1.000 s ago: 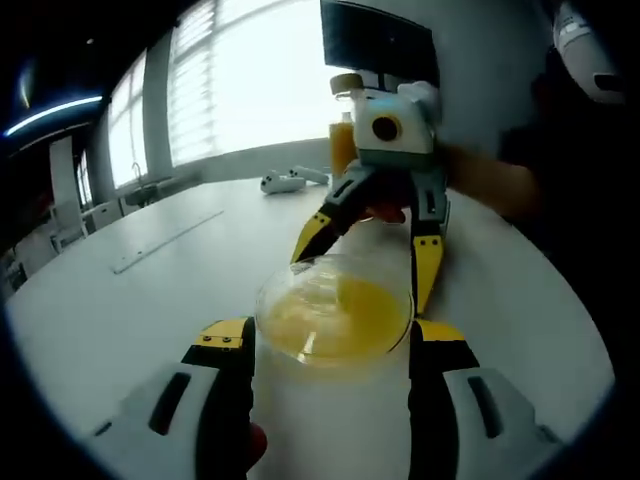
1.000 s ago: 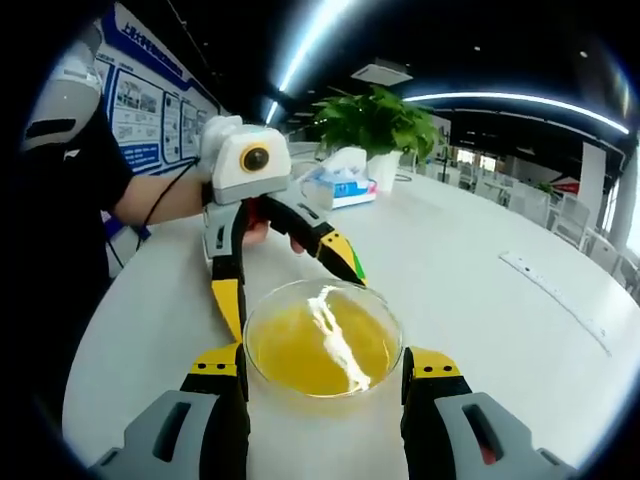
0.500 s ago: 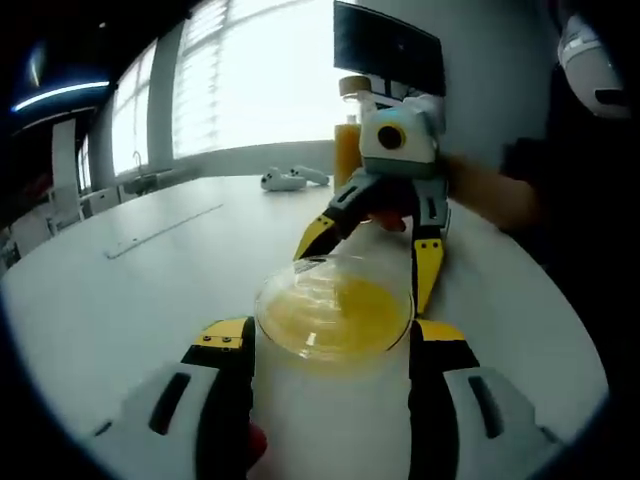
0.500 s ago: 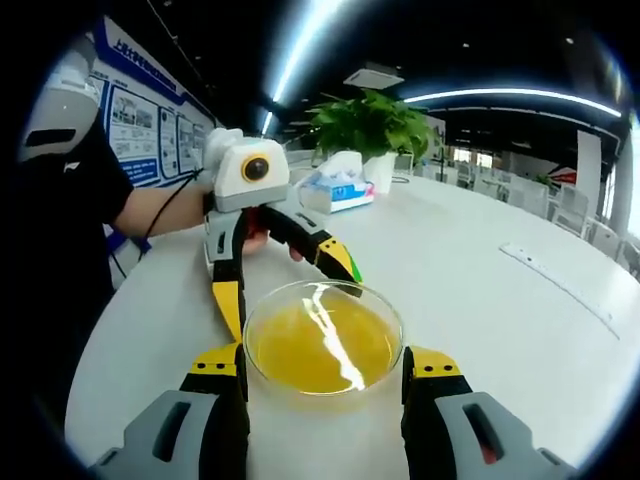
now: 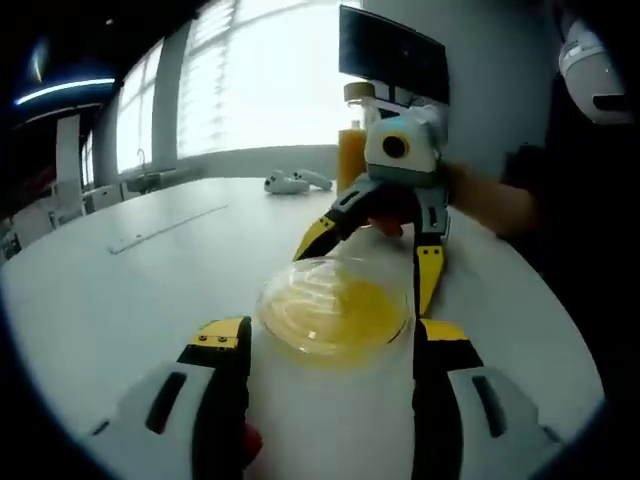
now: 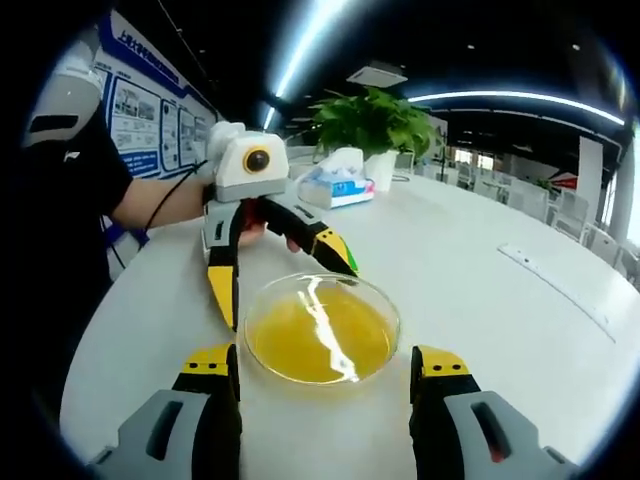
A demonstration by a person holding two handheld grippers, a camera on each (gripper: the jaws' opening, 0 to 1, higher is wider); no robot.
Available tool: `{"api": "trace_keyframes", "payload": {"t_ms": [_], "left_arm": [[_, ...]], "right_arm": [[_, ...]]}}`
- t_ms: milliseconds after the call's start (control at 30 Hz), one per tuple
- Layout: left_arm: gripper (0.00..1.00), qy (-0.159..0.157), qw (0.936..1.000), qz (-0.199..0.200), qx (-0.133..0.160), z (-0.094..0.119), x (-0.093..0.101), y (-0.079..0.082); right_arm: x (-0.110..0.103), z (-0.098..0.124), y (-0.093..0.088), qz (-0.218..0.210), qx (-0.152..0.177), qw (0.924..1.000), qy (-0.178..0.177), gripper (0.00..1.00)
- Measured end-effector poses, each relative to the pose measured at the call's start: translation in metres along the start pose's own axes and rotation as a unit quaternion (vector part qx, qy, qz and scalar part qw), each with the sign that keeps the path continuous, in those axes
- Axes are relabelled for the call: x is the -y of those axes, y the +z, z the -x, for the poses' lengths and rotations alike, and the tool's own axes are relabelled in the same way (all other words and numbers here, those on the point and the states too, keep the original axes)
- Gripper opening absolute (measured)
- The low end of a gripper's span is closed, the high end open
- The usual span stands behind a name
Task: Open the Petri dish lid, place the lid on the table, pour the liquid culture medium into the Petri dish, pick up the Petri dish lid from the table, and close the Petri dish
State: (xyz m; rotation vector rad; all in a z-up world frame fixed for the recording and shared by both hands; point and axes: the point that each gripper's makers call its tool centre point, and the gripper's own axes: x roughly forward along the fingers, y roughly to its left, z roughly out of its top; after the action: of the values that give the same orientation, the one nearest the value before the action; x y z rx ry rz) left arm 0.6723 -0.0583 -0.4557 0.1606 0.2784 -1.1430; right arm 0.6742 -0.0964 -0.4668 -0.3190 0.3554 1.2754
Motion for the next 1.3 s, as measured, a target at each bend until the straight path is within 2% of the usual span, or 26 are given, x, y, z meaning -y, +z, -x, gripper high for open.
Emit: {"api": "trace_keyframes", "payload": {"t_ms": [67,200,333,567,633,733,1067,1200,1300], "left_arm": [[0.57,0.002,0.9999,0.007,0.014,0.004,0.001,0.006],[0.57,0.021,0.9995,0.005,0.024,0.013,0.0,0.012],[0.58,0.045,0.9982,0.004,0.039,0.023,0.001,0.02],[0.57,0.092,0.9932,0.014,0.069,0.046,0.001,0.032],[0.57,0.105,0.9909,0.015,0.082,0.054,0.003,0.038],[0.57,0.13,0.9852,0.023,0.109,0.068,0.007,0.05],[0.57,0.192,0.969,0.025,0.154,0.109,0.022,0.07],[0.57,0.226,0.9598,0.017,0.165,0.129,0.029,0.076],[0.57,0.235,0.9544,0.022,0.182,0.145,0.038,0.082]], "right_arm": [[-0.001,0.003,0.009,0.004,0.015,0.9999,-0.007,0.65],[-0.002,0.011,0.031,0.009,0.052,0.9984,-0.022,0.65],[-0.002,0.017,0.037,0.026,0.059,0.9971,-0.04,0.65],[-0.013,0.04,0.054,0.004,0.108,0.9918,-0.068,0.67],[-0.007,0.056,0.07,0.009,0.152,0.9821,-0.111,0.67],[-0.011,0.071,0.078,-0.005,0.179,0.9758,-0.126,0.67],[-0.032,0.11,0.079,-0.013,0.19,0.9645,-0.183,0.68],[-0.031,0.135,0.083,-0.011,0.197,0.9523,-0.233,0.68],[-0.032,0.155,0.083,-0.018,0.2,0.945,-0.258,0.68]]}}
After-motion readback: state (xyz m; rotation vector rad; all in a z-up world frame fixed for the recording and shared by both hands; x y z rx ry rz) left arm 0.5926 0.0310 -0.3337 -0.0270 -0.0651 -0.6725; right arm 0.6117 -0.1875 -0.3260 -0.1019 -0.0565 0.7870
